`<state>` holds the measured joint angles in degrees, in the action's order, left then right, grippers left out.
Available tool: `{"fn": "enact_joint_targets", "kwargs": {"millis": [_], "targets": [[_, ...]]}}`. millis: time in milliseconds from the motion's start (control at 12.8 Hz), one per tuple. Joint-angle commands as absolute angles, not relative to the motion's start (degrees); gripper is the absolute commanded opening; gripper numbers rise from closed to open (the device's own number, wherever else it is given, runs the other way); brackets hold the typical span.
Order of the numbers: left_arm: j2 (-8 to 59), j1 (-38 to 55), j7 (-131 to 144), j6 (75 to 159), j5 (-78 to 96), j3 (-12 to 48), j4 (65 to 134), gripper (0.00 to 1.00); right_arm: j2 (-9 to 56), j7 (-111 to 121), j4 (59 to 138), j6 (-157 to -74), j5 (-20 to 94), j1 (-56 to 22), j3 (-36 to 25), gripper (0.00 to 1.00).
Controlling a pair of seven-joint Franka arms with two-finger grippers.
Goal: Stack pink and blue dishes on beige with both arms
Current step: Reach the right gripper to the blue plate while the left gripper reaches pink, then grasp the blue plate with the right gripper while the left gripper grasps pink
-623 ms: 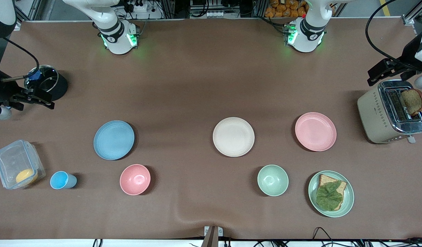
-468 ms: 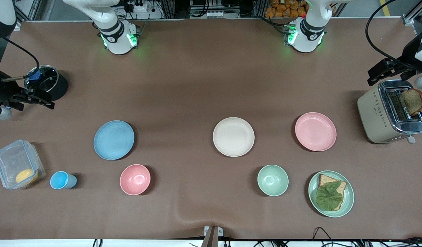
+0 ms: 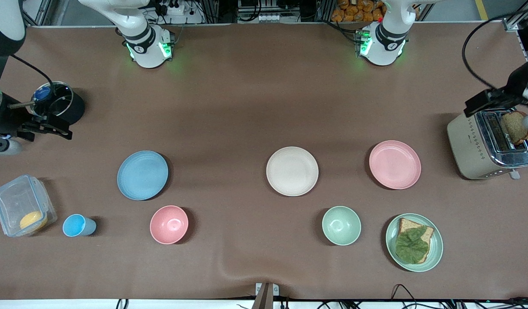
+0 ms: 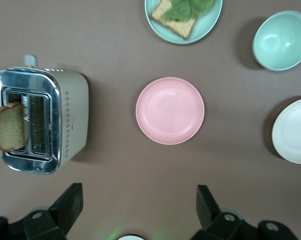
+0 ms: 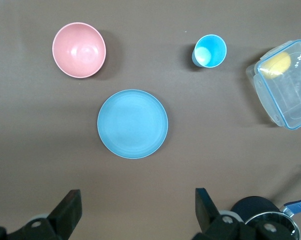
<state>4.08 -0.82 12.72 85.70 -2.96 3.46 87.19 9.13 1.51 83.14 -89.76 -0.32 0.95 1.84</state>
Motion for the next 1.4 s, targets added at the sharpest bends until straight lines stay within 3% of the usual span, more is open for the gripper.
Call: {"fn": "enact_joint_targets", "kwargs": {"millis": [0,234,468,857,1247,1325], "targets": [[4.6,-1.1,12.3,95.2,-2.5,3.4,97.1,1.0,10.5,1.7,81.8,-89.6,-0.2,1.0,2.3,1.0],[4.5,-3.4,12.4,110.9,-2.5,3.4,111.3,1.0,11.0,1.8,81.8,-89.6,-0.1,0.7,2.3,1.0],[8.1,-6.7,12.5,131.9,-2.5,3.4,124.8,1.0,19.0,1.8,81.8,-94.8,-0.3,0.0,2.3,1.0],[21.8,-11.9,12.0,151.4,-2.6,3.6,128.4,1.0,29.1,1.4,82.0,-110.2,-0.1,-3.0,2.2,1.0],[23.8,-12.5,12.3,153.6,-2.5,3.7,128.7,1.0,31.4,0.7,90.2,-112.6,-1.0,-1.4,1.8,1.0],[23.8,-12.5,12.3,153.6,-2.5,3.7,128.7,0.96,31.5,0.7,93.0,-114.8,-1.0,0.2,1.8,1.0]]}}
